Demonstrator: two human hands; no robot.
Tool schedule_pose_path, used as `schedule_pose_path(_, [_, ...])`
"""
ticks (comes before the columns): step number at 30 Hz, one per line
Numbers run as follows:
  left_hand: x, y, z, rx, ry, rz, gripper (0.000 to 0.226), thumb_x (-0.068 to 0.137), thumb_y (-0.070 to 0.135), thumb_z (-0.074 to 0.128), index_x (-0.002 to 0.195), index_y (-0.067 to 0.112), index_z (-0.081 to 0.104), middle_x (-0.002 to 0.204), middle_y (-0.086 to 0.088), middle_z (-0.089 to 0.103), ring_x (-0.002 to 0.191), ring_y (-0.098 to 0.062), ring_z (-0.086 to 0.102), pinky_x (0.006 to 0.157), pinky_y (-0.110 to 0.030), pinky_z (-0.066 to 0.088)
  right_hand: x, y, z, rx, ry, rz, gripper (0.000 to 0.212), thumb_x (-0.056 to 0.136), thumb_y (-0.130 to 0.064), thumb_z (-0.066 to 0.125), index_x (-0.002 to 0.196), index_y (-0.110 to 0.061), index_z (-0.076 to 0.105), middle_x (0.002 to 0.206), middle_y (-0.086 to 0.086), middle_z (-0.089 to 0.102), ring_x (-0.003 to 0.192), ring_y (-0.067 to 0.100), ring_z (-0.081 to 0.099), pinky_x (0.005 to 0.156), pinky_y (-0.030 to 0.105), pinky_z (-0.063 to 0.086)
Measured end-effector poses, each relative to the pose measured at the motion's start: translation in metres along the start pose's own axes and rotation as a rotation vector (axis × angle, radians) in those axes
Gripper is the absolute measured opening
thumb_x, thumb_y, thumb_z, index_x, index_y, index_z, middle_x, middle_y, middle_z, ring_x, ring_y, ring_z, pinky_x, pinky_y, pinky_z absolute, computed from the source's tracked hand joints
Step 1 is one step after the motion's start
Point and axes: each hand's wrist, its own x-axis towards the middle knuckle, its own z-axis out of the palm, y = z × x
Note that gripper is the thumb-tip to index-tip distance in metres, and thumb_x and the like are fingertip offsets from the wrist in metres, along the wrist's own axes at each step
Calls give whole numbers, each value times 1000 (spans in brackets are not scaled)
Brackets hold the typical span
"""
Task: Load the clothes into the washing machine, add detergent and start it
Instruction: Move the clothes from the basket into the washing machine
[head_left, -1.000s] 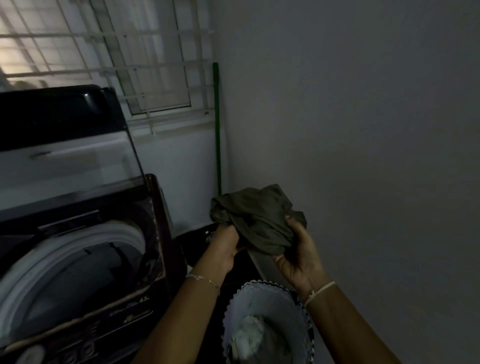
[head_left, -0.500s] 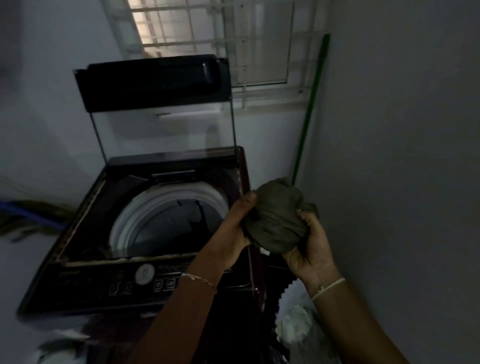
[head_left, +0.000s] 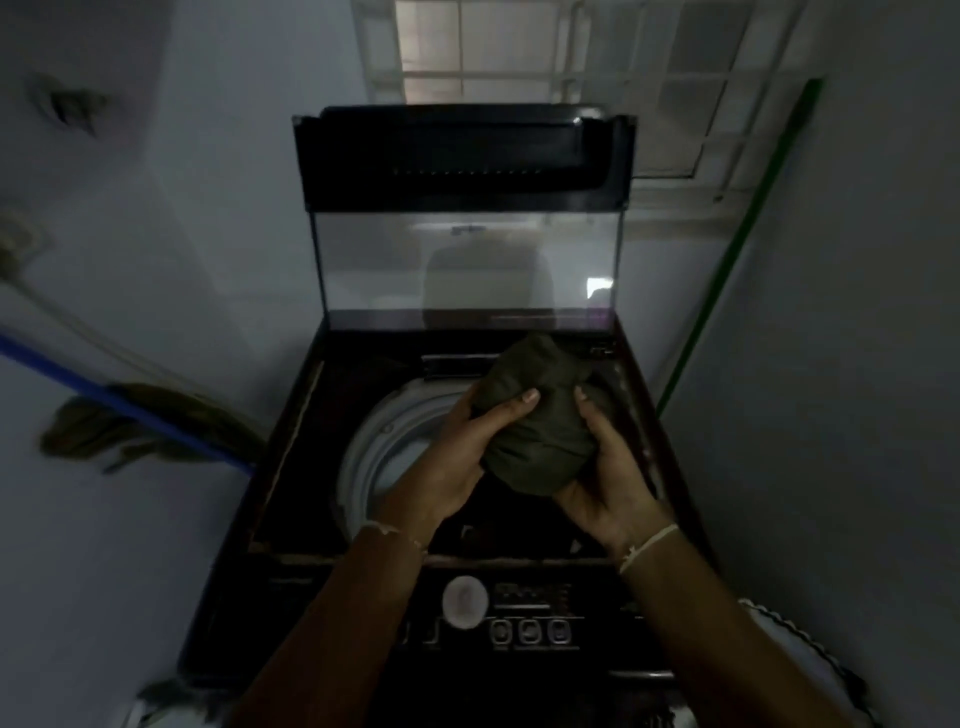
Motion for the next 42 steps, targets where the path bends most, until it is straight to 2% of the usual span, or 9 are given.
schedule_pose_path(7, [41,-10,-94,174,2,-192,32,88,35,65,119,25,64,116,6,70,109,-12,65,86,-28,54,74,32,7,-207,186,132,39,93,-38,52,117,-11,66,117,13,68,104,26,66,98,39,48])
schedule_pose_path(13, [77,-70,-143,153,64,-421,40,89,39,64,126,26,59,125,3,65,115,-19,61,96,-45,51,121,51,-23,-356,339,337,32,93,-36,55,104,-9,69,87,12,74,76,25,71,72,33,55])
schedule_pose_path(19, [99,-104,-166,219,112,-602,44,93,41,56,129,16,58,123,-6,65,104,-23,64,91,-39,53,169,81,-46,-581,417,426,38,95,-30,52,125,-7,59,117,18,63,94,26,61,84,34,48])
schedule_pose_path(22, [101,-107,-175,227,165,-645,39,96,34,53,128,12,57,120,-9,63,95,-22,63,76,-30,52,175,94,-42,-505,373,454,29,101,-30,39,106,-11,60,97,11,63,86,21,59,80,32,49])
schedule_pose_path(24, [101,-109,-179,231,195,-658,38,97,30,53,128,8,56,115,-10,63,87,-21,62,68,-29,51,178,97,-44,-525,370,403,28,101,-30,37,100,-14,59,88,4,63,84,19,59,83,35,50])
schedule_pose_path(29, [103,-108,-174,168,249,-642,25,98,27,50,116,12,59,91,-2,61,78,-19,58,69,-33,49,177,83,-52,-487,432,410,33,100,-29,36,82,-12,57,61,5,63,57,20,61,60,30,44])
schedule_pose_path(32, [102,-100,-166,96,265,-604,15,99,27,48,96,18,60,93,-1,61,79,-16,57,72,-30,47,169,76,-49,-410,443,406,29,98,-26,41,84,-11,60,74,8,61,67,23,58,63,32,47])
schedule_pose_path(38, [98,-75,-110,23,146,-476,35,102,26,40,132,12,50,122,-3,58,110,-22,56,84,-29,47,128,31,-38,-358,357,216,22,97,-24,42,90,-20,62,92,-4,66,81,10,59,74,26,43])
schedule_pose_path(42, [98,-65,-32,-27,-5,-411,26,99,29,44,113,16,62,121,-5,64,110,-22,61,90,-31,49,78,-25,-51,-225,310,67,22,97,-24,42,97,-20,64,100,-3,69,93,12,63,79,26,45])
